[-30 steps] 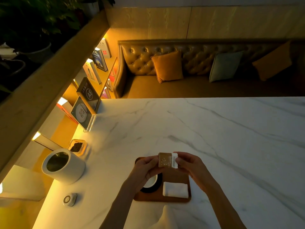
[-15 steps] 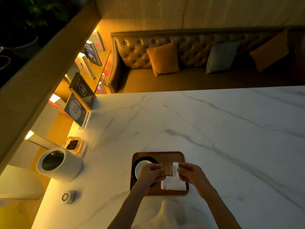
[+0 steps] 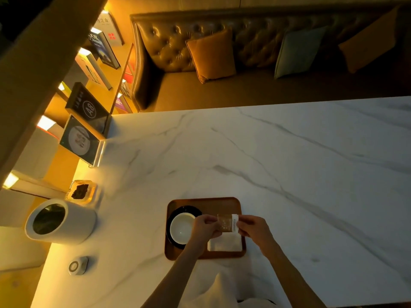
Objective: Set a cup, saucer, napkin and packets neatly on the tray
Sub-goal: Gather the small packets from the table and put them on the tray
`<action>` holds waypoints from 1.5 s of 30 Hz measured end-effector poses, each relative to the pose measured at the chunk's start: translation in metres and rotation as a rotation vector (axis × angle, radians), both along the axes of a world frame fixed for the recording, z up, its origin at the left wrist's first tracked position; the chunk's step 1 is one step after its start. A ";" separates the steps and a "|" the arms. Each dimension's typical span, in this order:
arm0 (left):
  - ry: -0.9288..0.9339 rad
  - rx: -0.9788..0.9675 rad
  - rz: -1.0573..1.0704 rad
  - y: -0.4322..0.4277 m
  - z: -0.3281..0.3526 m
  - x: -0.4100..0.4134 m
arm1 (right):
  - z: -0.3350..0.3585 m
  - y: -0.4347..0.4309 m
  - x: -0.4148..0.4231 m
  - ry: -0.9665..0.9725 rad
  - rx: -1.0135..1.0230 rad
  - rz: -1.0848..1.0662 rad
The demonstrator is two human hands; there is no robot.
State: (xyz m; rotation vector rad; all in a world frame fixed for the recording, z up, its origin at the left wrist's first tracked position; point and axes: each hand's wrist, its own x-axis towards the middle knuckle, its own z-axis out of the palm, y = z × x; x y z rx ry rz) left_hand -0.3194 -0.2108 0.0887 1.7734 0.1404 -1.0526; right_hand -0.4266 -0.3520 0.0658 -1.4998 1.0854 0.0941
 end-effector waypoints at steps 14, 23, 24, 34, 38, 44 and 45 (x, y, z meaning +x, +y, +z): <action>-0.186 0.366 -0.279 -0.064 -0.073 0.031 | -0.065 -0.018 0.063 0.204 -0.050 0.149; -0.117 0.360 -0.393 -0.068 -0.099 0.042 | -0.083 -0.022 0.074 0.247 -0.010 0.179; -0.103 0.356 -0.381 -0.066 -0.101 0.042 | -0.084 -0.022 0.074 0.261 -0.012 0.180; -0.043 0.303 -0.299 -0.058 -0.105 0.045 | -0.085 -0.019 0.070 0.291 -0.011 0.196; 0.007 0.309 -0.327 -0.056 -0.106 0.045 | -0.085 -0.018 0.069 0.278 0.006 0.221; 0.054 0.316 -0.332 -0.052 -0.110 0.042 | -0.086 -0.017 0.063 0.285 0.049 0.223; 0.057 0.313 -0.329 -0.052 -0.109 0.042 | -0.086 -0.016 0.063 0.283 0.050 0.222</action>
